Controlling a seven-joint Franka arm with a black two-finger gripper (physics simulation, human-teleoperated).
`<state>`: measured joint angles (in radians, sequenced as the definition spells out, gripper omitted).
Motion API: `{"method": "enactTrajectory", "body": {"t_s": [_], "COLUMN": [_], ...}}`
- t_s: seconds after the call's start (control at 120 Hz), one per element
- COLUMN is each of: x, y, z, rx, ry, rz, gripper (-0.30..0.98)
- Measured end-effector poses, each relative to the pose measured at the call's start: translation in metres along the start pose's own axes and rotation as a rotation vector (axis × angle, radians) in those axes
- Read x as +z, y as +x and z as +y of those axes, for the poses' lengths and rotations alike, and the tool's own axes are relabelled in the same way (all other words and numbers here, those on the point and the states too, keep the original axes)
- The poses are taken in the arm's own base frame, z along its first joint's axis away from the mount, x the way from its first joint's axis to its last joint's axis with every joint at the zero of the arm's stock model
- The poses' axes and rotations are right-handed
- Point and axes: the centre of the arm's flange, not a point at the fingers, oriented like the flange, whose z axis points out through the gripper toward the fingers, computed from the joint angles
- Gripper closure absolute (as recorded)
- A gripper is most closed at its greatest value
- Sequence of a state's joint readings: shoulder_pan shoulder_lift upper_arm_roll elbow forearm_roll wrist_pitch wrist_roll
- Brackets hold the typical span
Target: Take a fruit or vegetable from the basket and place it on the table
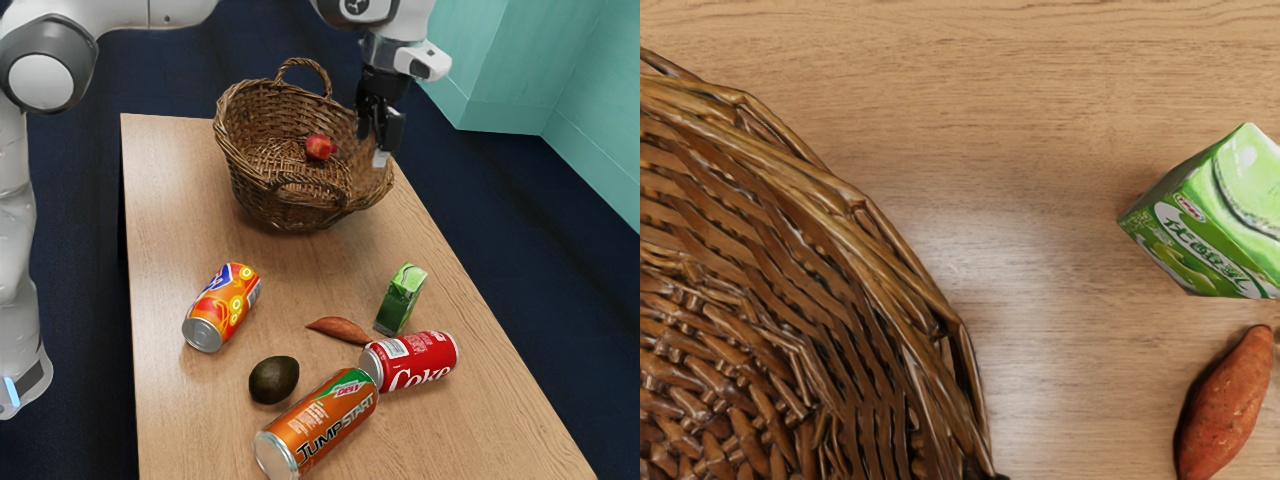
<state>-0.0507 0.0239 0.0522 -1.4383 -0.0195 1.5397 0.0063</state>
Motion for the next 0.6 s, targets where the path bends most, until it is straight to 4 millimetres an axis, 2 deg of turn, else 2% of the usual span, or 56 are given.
{"method": "enactTrajectory", "body": {"t_s": [0.317, 0.4, 0.45, 0.542, 0.575, 0.6], "x": [-0.005, -0.037, -0.048, -0.043, -0.032, -0.025], "y": [-0.001, -0.005, -0.008, -0.005, 0.001, 0.004], "z": [0.013, 0.015, 0.013, -0.005, -0.024, -0.049], "rx": [0.034, 0.041, 0.038, 0.004, -0.033, -0.078], "ry": [-0.008, -0.006, -0.003, 0.014, 0.028, 0.038], "rz": [-0.006, 0.052, 0.064, 0.043, 0.022, 0.007], "gripper": [0.00, 0.00, 0.00, 0.00, 0.00, 0.00]}}
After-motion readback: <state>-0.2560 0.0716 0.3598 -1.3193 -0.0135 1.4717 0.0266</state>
